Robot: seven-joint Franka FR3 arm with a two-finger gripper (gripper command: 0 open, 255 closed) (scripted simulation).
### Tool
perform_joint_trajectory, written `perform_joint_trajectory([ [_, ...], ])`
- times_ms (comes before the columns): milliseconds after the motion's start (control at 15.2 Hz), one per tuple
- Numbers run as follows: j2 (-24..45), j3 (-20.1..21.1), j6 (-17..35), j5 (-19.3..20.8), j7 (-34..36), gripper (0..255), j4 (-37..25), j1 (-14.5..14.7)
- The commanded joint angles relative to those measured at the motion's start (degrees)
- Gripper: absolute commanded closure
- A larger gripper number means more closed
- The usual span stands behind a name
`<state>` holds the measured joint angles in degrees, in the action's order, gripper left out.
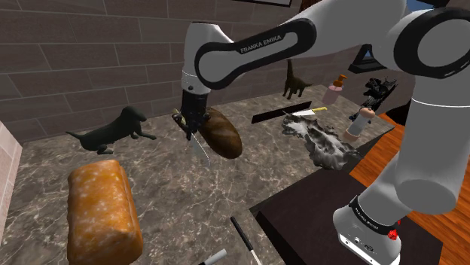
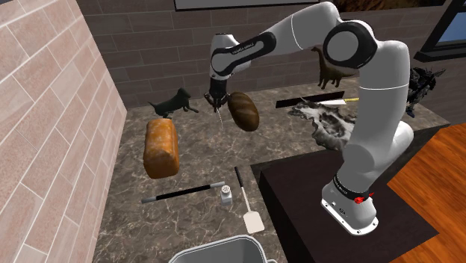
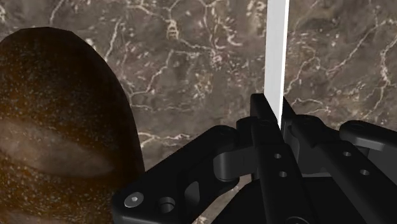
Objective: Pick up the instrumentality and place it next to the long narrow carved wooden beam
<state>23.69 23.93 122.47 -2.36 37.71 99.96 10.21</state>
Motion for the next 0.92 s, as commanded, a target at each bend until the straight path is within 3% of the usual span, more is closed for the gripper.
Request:
perform_joint_trajectory([
  [0,-2.54,-0.14,1.22,-1.26,-2.91,255,4.03,-2.39],
  [858,-15.14,-4.28,2.02,-7.57,-22.11,255,19.67,-14.91],
])
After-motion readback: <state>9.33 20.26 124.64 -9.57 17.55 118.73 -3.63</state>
